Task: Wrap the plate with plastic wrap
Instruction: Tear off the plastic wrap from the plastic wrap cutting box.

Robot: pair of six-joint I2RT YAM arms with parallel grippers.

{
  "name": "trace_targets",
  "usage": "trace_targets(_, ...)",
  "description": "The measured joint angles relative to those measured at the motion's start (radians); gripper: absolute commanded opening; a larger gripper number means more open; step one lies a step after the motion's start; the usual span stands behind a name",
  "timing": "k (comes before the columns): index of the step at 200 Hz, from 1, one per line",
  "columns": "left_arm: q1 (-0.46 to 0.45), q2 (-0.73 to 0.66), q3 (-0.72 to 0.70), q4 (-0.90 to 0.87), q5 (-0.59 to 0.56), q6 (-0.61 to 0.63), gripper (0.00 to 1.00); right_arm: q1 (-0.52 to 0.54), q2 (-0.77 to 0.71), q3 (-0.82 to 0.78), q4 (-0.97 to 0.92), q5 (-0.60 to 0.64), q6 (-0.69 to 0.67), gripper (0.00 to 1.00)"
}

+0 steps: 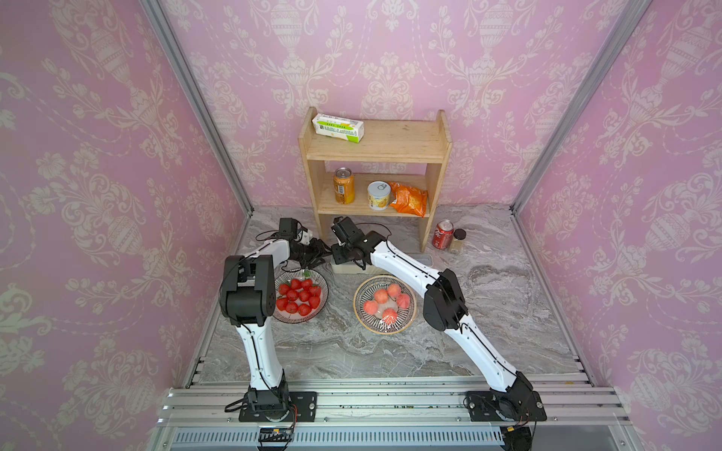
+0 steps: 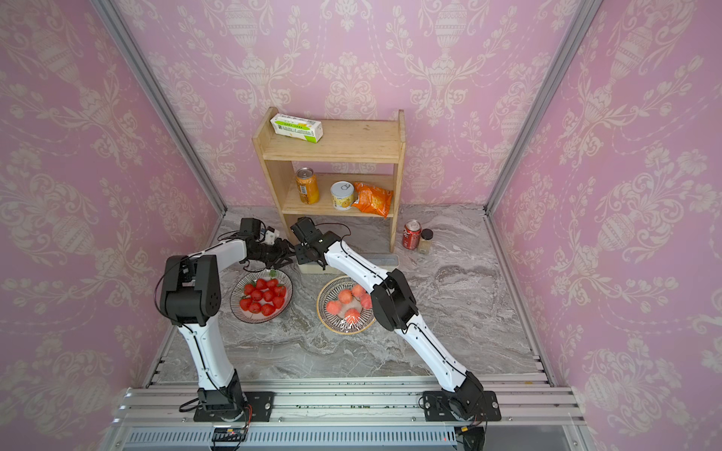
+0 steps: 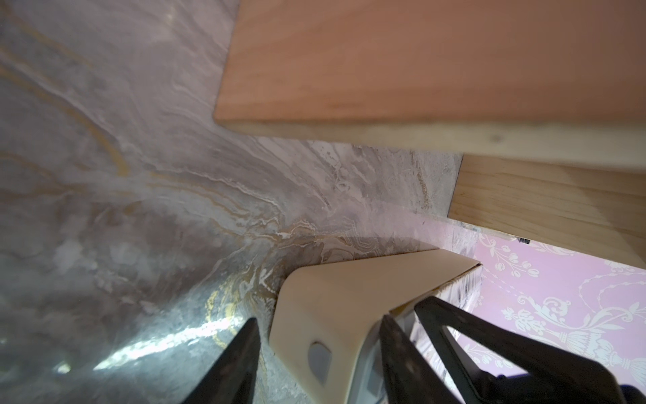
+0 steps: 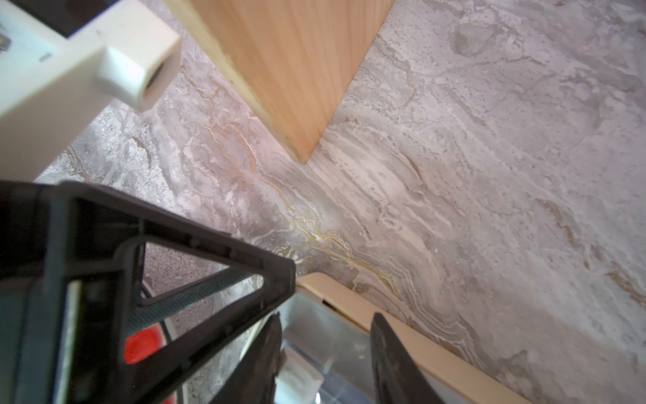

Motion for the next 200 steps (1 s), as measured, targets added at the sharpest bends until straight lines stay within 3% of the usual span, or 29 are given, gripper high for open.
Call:
trace_targets(36, 0.000, -0.010, 0.000, -0.015, -0.006, 0.008, 0.49, 0.000, 0.000, 0.000, 0.000, 0.001, -0.004, 0.44)
trace_targets(156, -0.003, -0.031, -0.021, -0.054, -0.011, 0.071, 0.47, 0.000, -0.002, -0.007, 0.009, 0.019, -0.027, 0.44)
trace_targets(200, -0.008, -0.036, -0.017, -0.071, -0.036, 0.086, 0.47, 0.000, -0.047, -0.088, 0.035, 0.051, -0.062, 0.44)
